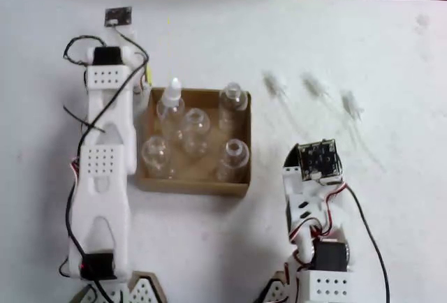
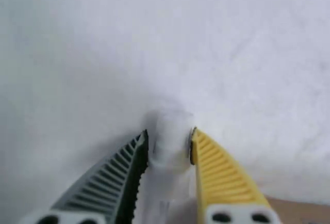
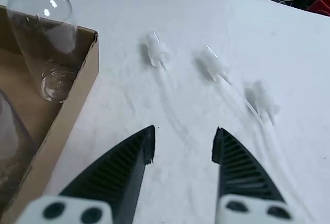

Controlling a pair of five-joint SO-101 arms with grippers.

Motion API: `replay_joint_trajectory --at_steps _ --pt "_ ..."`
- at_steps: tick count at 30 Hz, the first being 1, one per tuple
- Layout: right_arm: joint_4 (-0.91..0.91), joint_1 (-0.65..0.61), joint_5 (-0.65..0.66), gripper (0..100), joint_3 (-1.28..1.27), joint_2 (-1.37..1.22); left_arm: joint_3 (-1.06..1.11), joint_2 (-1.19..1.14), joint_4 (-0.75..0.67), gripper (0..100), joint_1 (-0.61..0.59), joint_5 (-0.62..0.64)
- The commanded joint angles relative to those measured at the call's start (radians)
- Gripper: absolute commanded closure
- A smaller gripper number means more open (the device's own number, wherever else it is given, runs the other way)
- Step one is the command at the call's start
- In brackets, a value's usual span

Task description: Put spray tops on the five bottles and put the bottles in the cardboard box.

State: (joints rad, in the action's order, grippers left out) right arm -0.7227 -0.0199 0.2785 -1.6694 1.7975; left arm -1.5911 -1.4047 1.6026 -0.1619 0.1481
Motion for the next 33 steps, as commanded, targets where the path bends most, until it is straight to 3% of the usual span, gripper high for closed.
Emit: replay_joint_trajectory --at_steps 1,3,10,13,26,29,33 --pt "0.021 -0.001 0.011 83.6 -0.006 0.007 -0.021 0.005 -0.015 91 -0.015 -0.008" --pt "0.021 -0.001 0.011 83.6 -0.006 0.007 -0.029 0.005 -0.014 98 -0.018 -0.008" --pt "0.022 -0.001 0.011 83.6 -0.006 0.007 -0.084 0.079 0.126 98 -0.015 -0.002" --pt "0.022 -0.001 0.011 83.6 -0.006 0.007 -0.078 0.196 0.184 98 -0.016 -0.002" --pt "0.022 0.001 0.011 83.6 -0.006 0.007 -0.061 0.802 0.19 98 -0.022 0.014" --pt "0.022 0.001 0.011 83.6 -0.006 0.007 0.028 0.966 0.19 98 -0.015 0.095" --pt "0.022 0.001 0.011 83.6 -0.006 0.007 0.282 1.224 0.19 98 0.039 0.098"
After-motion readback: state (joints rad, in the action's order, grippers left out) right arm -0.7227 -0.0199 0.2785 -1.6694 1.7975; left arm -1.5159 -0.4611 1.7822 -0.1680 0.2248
